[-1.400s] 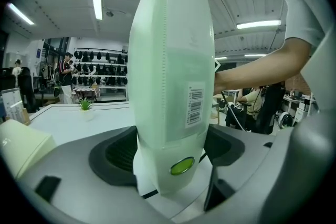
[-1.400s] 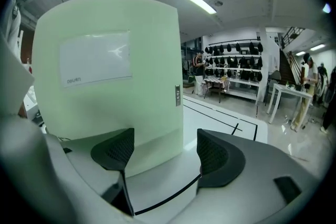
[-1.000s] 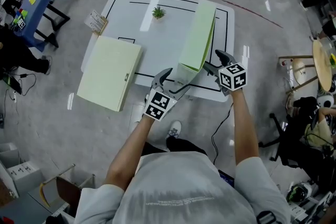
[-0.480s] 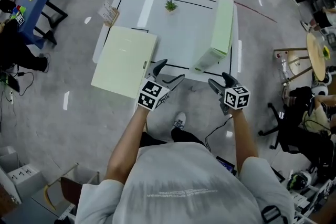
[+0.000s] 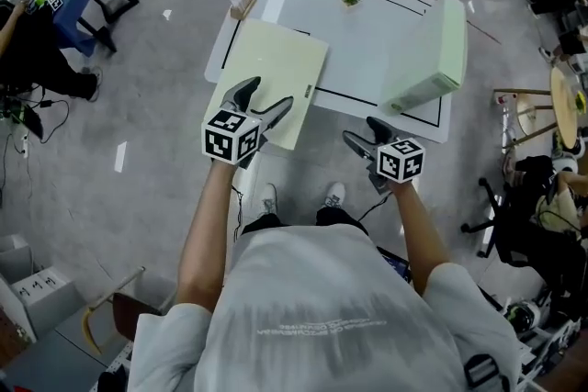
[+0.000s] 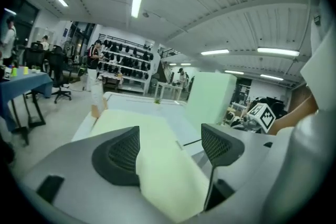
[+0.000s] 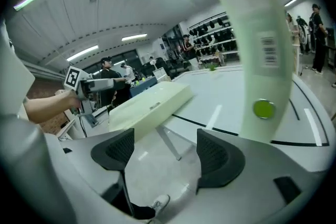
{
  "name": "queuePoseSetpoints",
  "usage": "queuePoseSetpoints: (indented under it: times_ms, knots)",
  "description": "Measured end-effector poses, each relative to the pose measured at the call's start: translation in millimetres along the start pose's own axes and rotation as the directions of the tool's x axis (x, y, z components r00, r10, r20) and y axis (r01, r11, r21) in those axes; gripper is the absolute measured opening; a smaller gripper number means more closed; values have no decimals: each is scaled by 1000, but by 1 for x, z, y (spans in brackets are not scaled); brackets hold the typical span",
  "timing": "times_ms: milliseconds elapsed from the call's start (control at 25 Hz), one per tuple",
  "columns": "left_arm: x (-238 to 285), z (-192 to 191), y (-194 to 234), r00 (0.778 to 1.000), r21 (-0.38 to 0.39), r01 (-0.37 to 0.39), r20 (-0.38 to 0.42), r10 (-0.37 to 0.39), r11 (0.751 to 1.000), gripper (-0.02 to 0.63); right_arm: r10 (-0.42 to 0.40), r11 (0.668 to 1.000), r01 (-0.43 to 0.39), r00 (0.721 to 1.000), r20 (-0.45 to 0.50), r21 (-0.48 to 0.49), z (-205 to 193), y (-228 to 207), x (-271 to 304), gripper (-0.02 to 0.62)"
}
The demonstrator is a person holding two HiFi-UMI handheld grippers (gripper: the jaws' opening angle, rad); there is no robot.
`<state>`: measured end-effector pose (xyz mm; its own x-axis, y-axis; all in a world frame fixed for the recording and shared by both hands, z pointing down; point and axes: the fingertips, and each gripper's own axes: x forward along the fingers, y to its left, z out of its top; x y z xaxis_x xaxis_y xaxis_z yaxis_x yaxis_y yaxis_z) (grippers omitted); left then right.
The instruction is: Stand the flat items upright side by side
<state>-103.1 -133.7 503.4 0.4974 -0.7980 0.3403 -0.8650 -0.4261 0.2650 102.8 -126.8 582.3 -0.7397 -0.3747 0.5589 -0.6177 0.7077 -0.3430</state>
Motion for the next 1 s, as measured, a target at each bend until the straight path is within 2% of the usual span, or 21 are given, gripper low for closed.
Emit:
queuePoseSetpoints:
  times_ms: [120,240,320,400,480,560,600,720,880,1000]
  knots:
    - [-39,-21,61,993,-34,-94,-73,91,995,382,72,997,-72,997,1,3,16,39,35,394]
    - [-70,-37,108,993,-162,-104,-65,95,981,382,136,989,-133,990,-29,64,19,65,63,394]
    - [-84,-52,130,998,-287,-60,-52,47,956,382,177,977,-169,983,-50,129,17,79,78,394]
    - [-94,-69,144,998,-376,1,-53,-22,926,382,213,961,-199,975,-57,192,20,92,93,394]
    - [-98,-88,149,992,-404,55,-81,-95,913,382,222,951,-201,973,-67,236,21,99,108,394]
    - [-97,-106,148,976,-416,109,-126,-176,903,382,193,957,-165,976,-98,240,17,98,120,394]
    - [-95,-112,146,965,-434,141,-139,-221,890,382,169,963,-139,978,-119,229,16,95,125,394]
    - [-88,-120,143,933,-509,233,-124,-339,829,382,134,972,-95,976,-172,217,10,91,138,394]
    - [-78,-131,148,898,-593,309,-76,-433,744,382,146,969,-94,962,-229,227,1,92,144,395]
    - [-66,-129,157,880,-661,358,3,-474,659,382,145,978,-89,941,-305,190,-7,94,150,397]
